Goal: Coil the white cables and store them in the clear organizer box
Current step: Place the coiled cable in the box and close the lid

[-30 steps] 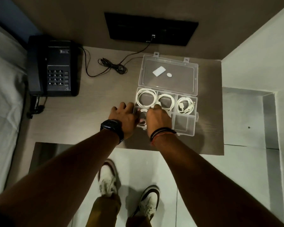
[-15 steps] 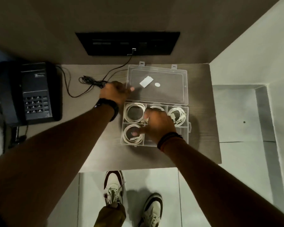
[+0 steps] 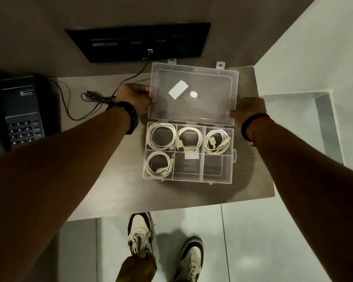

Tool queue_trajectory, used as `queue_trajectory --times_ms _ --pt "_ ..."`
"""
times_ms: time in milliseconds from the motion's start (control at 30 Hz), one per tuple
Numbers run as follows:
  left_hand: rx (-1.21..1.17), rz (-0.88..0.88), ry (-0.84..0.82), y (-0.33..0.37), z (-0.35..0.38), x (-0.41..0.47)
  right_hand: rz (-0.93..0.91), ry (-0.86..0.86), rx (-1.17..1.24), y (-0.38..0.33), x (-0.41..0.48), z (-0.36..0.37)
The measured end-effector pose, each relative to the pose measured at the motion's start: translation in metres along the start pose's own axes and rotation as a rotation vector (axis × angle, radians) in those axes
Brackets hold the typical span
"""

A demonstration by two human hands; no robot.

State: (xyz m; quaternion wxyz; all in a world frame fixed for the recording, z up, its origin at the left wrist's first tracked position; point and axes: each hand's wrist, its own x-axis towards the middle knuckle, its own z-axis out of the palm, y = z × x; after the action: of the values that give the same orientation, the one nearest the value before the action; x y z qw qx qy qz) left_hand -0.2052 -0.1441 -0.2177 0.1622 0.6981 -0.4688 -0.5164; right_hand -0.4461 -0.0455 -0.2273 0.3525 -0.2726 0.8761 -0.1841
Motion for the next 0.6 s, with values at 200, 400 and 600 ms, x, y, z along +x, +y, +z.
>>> queue_trajectory --times_ms 200,400,600 --pt "-0.121 0.021 0.027 -0.004 0.001 -0.024 0.071 0.062 0.363 0.014 -0.024 -0.014" --pt "-0.173 0.260 0.026 -0.012 -0.009 -0.054 -0.069 0.064 0.516 0.036 -0.049 -0.028" --pt "-0.113 0.266 -0.020 -0.055 -0.027 -0.092 -0.128 -0.069 0.512 0.062 -0.080 -0.029"
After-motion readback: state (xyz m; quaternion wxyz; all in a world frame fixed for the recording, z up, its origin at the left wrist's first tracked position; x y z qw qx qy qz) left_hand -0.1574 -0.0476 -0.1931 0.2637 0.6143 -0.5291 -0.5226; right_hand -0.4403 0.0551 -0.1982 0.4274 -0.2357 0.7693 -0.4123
